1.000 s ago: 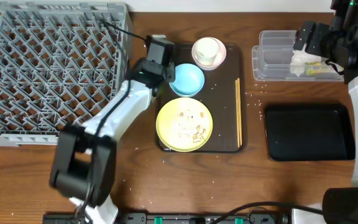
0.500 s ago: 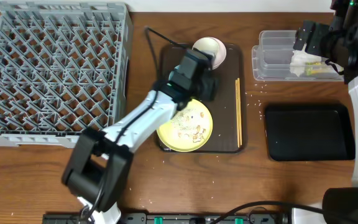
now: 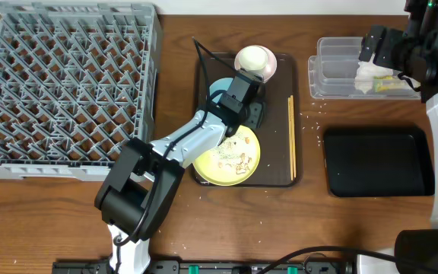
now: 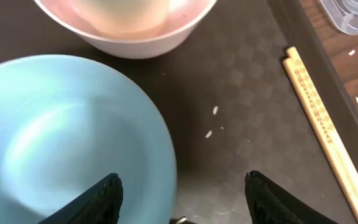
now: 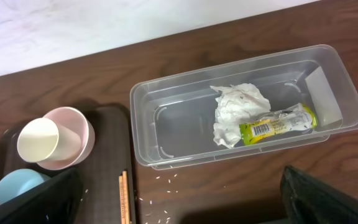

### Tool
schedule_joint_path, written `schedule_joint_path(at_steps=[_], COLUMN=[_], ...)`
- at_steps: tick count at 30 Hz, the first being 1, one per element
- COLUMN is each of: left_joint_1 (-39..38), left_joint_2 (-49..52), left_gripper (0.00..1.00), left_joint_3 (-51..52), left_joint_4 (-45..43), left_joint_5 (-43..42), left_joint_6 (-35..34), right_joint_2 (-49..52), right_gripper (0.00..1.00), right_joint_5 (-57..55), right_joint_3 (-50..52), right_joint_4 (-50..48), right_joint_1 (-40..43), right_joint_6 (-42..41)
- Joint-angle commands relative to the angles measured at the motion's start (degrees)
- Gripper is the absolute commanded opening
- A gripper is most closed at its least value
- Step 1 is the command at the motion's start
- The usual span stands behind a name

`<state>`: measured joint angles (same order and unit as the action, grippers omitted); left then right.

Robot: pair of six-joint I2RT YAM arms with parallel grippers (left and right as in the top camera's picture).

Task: Sort waste into correct bins and load items into the dishwasher
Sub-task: 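Close the left gripper on the light-blue bowl's rim and lift, then carry the light-blue bowl left over the gray dish rack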

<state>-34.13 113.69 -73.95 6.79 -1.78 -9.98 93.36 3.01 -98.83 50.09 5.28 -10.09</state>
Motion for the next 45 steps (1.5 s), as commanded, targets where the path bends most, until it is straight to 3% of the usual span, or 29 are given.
schedule_joint_path(at_steps=[1, 10, 13, 21, 26, 36, 45], left_joint_1=[0.3, 0.2, 0.2, 0.2, 0.2, 0.2, 0.4], left_joint_2=[0.6, 3.6, 3.7, 3.5, 2.9, -1.0, -12.9], left_gripper=[0.65, 0.64, 0.58, 0.31, 0.08, 0.08, 0.08], left_joint_3=[-0.1, 0.0, 0.0, 0.0, 0.0, 0.0, 0.0], left_joint_4=[-0.2, 0.6, 0.3, -0.5, -0.7, -0.5, -0.4], left_joint_5=[2.4, 2.3, 2.3, 2.3, 2.3, 2.2, 2.3], left_joint_6=[1.2, -1.7, -1.7, -1.7, -3.2, -5.8, -5.8], right_joint_2=[0.1, 0.1, 0.1, 0.1, 0.1, 0.1, 0.1], right_gripper=[0.99, 0.99, 0.99, 0.99, 0.99, 0.99, 0.99], right_joint_5=[-0.2, -0.2, -0.2, -0.2, -0.2, -0.2, -0.2], right_joint_3=[-0.4, -0.4, -0.4, -0.4, -0.4, -0.4, -0.4], right_joint_4=[0.1, 0.1, 0.1, 0.1, 0.1, 0.1, 0.5], right_joint_1=[0.7, 0.7, 0.7, 0.7, 0.3, 0.3, 0.3], right_joint_6=[-0.6, -0.6, -0.6, -0.6, -0.6, -0.6, -0.6])
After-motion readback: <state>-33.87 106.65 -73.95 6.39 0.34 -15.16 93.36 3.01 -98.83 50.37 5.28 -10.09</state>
